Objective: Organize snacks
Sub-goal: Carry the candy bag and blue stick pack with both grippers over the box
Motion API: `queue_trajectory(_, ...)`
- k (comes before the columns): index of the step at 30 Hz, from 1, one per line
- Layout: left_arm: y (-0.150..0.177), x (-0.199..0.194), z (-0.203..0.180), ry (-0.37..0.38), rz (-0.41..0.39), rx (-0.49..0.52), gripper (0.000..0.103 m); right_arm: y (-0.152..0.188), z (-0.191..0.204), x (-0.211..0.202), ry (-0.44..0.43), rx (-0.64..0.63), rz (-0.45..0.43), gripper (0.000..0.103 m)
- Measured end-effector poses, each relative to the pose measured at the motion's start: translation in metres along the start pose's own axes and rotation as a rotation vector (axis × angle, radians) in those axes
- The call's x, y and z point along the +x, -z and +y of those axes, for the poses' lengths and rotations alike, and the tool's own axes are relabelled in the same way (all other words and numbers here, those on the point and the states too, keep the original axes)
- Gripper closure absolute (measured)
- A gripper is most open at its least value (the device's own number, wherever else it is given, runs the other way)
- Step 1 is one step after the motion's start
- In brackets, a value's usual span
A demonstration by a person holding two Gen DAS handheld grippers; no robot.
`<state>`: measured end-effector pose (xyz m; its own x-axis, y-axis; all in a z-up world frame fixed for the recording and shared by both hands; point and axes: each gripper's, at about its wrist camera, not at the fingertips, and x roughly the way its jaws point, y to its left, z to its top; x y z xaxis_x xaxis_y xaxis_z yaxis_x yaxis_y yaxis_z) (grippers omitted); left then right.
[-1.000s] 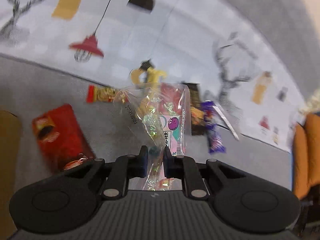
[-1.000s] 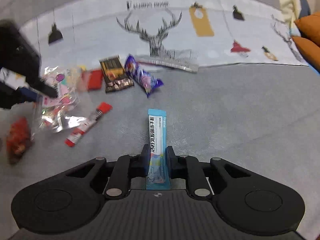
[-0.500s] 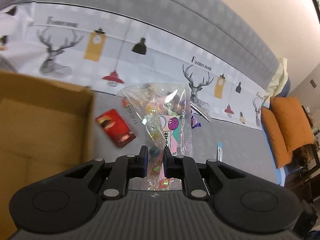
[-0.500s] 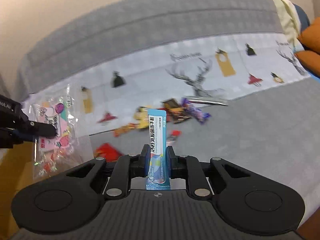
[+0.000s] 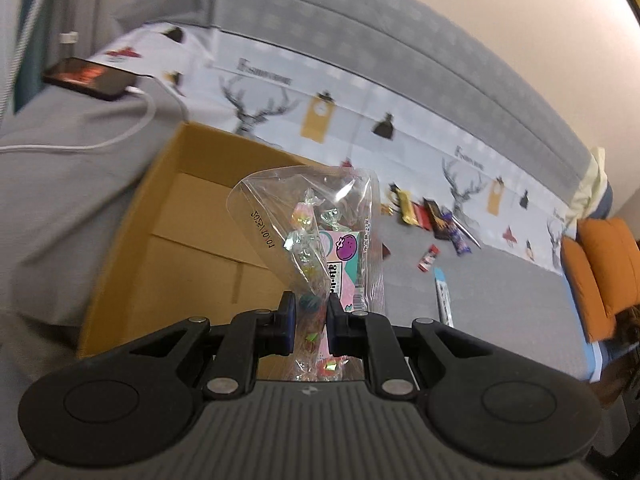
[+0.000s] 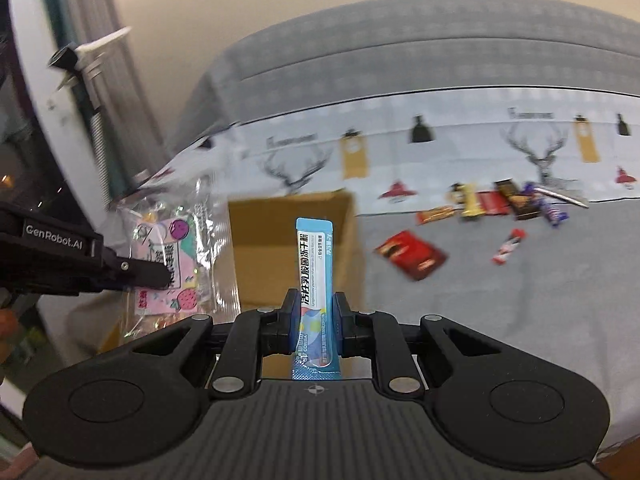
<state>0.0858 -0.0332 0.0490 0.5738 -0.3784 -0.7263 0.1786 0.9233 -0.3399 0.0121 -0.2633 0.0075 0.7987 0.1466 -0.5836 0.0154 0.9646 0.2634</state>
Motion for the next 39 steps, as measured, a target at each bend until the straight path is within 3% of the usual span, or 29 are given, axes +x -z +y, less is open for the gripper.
queue_trajectory(5,0.002,-0.021,0.025,0.011,-0.041,-0.034,0.087,0.008,0.048,-0.007,-0.027,-0.054,0.023,0.085)
queue_trajectory(14,0.007,-0.041,0.042,0.044,-0.092,-0.072,0.087,0.009,0.083,-0.011,-0.017,-0.154,0.012,0.085)
queue_trajectory(23,-0.002,-0.047,0.036,0.119,-0.142,-0.075,0.087,-0.002,0.085,-0.010,0.044,-0.169,0.008,0.085)
queue_trajectory(27,-0.005,-0.059,0.031,0.126,-0.181,-0.084,0.087,-0.014,0.084,-0.016,0.021,-0.180,-0.001,0.085)
queue_trajectory(30,-0.005,-0.061,0.028,0.094,-0.180,-0.055,0.087,-0.018,0.087,-0.016,0.011,-0.209,-0.025,0.085)
queue_trajectory(34,-0.005,-0.055,0.023,0.062,-0.154,-0.039,0.087,-0.017,0.085,-0.012,-0.023,-0.158,-0.054,0.085)
queue_trajectory(39,0.001,-0.045,0.021,0.043,-0.136,-0.038,0.087,-0.005,0.075,-0.008,-0.040,-0.140,-0.013,0.085)
